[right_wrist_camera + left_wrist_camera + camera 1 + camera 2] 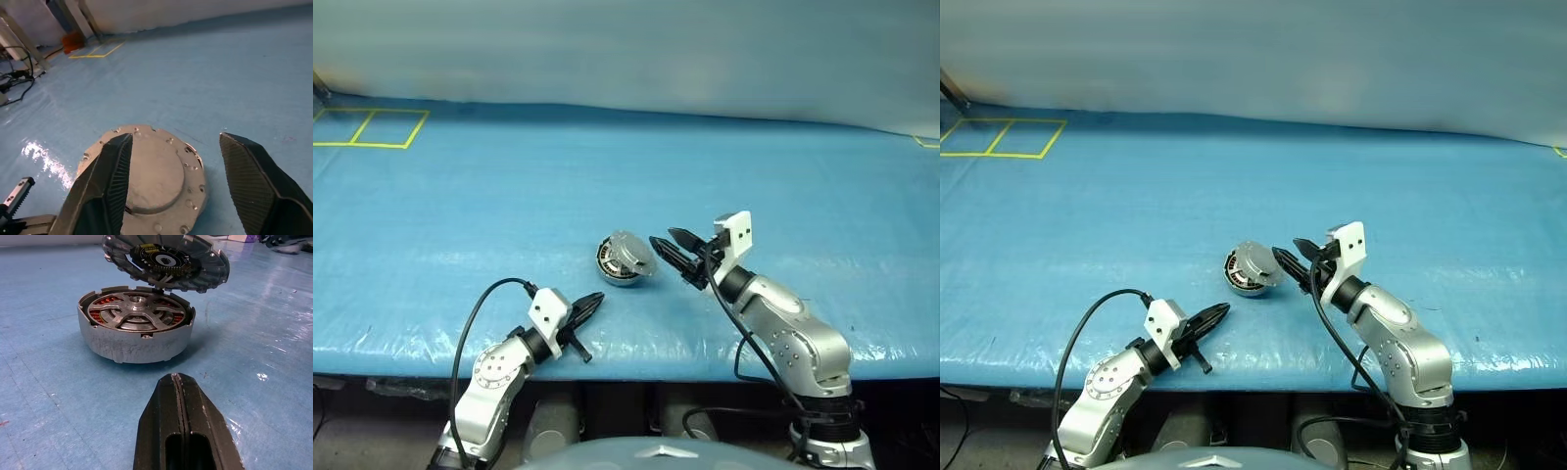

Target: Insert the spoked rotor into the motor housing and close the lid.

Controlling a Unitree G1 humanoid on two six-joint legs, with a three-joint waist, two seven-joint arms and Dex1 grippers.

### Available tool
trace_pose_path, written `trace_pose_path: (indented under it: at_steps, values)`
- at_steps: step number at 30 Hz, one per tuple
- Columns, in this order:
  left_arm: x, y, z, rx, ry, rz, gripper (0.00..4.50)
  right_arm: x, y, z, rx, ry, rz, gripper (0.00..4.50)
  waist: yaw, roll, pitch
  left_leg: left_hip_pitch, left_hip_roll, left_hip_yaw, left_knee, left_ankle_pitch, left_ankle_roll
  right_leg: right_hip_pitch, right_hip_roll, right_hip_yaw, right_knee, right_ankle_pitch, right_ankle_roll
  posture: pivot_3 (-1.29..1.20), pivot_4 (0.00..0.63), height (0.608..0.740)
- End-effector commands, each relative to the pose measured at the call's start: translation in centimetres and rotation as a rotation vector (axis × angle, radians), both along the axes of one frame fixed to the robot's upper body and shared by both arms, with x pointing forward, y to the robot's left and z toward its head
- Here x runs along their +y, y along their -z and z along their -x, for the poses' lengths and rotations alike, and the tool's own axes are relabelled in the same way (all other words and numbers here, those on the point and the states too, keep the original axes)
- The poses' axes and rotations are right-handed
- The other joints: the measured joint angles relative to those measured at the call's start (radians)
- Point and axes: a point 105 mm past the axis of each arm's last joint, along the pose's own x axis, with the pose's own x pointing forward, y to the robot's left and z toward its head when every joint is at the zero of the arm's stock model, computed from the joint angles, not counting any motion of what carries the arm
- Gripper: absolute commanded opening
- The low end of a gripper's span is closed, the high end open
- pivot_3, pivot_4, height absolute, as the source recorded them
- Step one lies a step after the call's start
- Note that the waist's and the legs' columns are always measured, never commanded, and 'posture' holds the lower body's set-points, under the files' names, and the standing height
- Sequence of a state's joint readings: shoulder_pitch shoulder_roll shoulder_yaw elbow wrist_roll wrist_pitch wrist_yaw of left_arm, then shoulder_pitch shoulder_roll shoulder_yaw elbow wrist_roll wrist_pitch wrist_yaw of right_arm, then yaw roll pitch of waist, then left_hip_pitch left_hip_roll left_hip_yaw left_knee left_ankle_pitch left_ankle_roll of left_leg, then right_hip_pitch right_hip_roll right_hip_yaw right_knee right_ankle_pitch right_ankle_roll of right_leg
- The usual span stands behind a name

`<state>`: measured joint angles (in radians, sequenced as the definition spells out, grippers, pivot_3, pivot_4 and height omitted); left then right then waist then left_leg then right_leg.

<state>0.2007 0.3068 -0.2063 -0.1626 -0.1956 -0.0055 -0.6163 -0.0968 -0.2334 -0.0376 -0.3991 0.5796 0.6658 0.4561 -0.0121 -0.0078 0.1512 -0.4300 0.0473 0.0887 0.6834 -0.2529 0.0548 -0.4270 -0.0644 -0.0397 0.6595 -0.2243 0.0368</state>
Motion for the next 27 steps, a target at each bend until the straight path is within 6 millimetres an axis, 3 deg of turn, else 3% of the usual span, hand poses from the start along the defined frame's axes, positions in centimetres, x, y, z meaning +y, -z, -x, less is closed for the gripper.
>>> trace_pose_path:
  at_steps: [1, 3, 22, 27]
  values:
    - [-0.3, -1.1, -0.2, -0.039, 0.017, 0.010, 0.00, 0.8, -0.5, 0.1, 0.014, -0.040, -0.074, 3.94, 0.000, 0.000, 0.000, 0.000, 0.000, 0.000, 0.000, 0.000, 0.000, 0.000, 0.000, 0.000, 0.000, 0.000, 0.000, 0.00, 0.150, 0.740]
    - [-0.2, -1.1, -0.1, -0.039, 0.014, 0.009, 0.00, 1.2, 0.0, 0.3, 0.040, -0.077, -0.088, 4.49, 0.001, 0.000, 0.000, 0.000, -0.001, 0.000, 0.000, 0.000, 0.000, 0.000, -0.001, 0.000, 0.000, 0.000, 0.000, 0.00, 0.150, 0.740]
    - [0.0, -1.3, -0.3, -0.051, 0.006, 0.005, 0.00, 3.3, 2.5, 0.4, 0.076, -0.174, -0.027, 4.49, 0.000, 0.000, 0.000, 0.000, -0.001, 0.000, 0.000, 0.000, 0.000, 0.000, -0.001, 0.000, 0.000, 0.000, 0.000, 0.00, 0.150, 0.740]
    - [0.0, -1.3, -0.3, -0.051, 0.000, 0.006, 0.00, 3.3, 2.0, 0.0, 0.047, -0.152, -0.035, 3.24, 0.000, 0.000, 0.000, 0.000, -0.001, 0.000, 0.000, 0.000, 0.000, 0.000, 0.000, 0.000, 0.000, 0.000, 0.000, 0.00, 0.150, 0.740]
